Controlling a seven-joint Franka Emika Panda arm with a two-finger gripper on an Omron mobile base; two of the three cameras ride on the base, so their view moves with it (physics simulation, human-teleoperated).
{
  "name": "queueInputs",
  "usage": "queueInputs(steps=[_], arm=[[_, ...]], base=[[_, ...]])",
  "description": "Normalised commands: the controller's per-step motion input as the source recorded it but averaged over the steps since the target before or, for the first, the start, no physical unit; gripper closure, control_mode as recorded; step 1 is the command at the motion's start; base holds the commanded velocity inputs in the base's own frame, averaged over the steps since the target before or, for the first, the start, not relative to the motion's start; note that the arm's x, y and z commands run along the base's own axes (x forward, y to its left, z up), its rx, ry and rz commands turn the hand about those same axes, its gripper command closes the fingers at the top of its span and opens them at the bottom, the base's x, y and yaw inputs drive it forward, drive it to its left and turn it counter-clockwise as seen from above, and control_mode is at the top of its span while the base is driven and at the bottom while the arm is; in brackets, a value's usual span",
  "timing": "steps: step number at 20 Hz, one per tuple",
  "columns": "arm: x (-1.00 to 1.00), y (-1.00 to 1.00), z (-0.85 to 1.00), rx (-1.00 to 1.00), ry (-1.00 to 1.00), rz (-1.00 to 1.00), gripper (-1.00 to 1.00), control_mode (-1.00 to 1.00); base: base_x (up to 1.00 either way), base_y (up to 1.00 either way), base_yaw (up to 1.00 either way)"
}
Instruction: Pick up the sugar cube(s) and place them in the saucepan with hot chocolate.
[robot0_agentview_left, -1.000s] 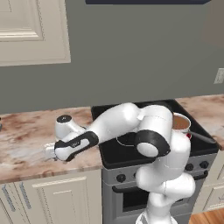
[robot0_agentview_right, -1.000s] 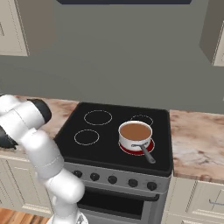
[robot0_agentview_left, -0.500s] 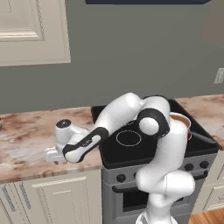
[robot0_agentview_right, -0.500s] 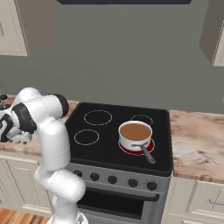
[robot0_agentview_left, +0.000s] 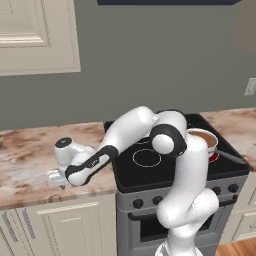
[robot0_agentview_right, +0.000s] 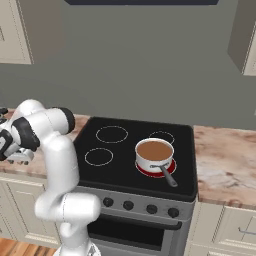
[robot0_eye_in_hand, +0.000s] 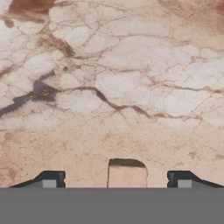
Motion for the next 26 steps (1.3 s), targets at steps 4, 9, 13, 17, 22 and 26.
queueInputs(steps=[4,9,13,17,22,26], arm=[[0.02,0.00,-0.18,0.00,0.00,0.00,-1.00,-1.00],[0.00,-0.01,-0.15,0.01,0.00,0.00,1.00,-1.00],[0.00,-0.06,-0.08,0.01,0.00,0.00,1.00,-1.00],[0.00,-0.10,-0.01,0.00,0.00,0.00,1.00,-1.00],[0.00,-0.28,-0.05,0.00,0.00,-0.01,1.00,-1.00],[-0.01,-0.54,0.21,-0.03,-0.08,-0.12,1.00,-1.00]], base=[[0.00,0.00,0.00],[0.00,0.00,0.00],[0.00,0.00,0.00],[0.00,0.00,0.00],[0.00,0.00,0.00],[0.00,0.00,0.00]])
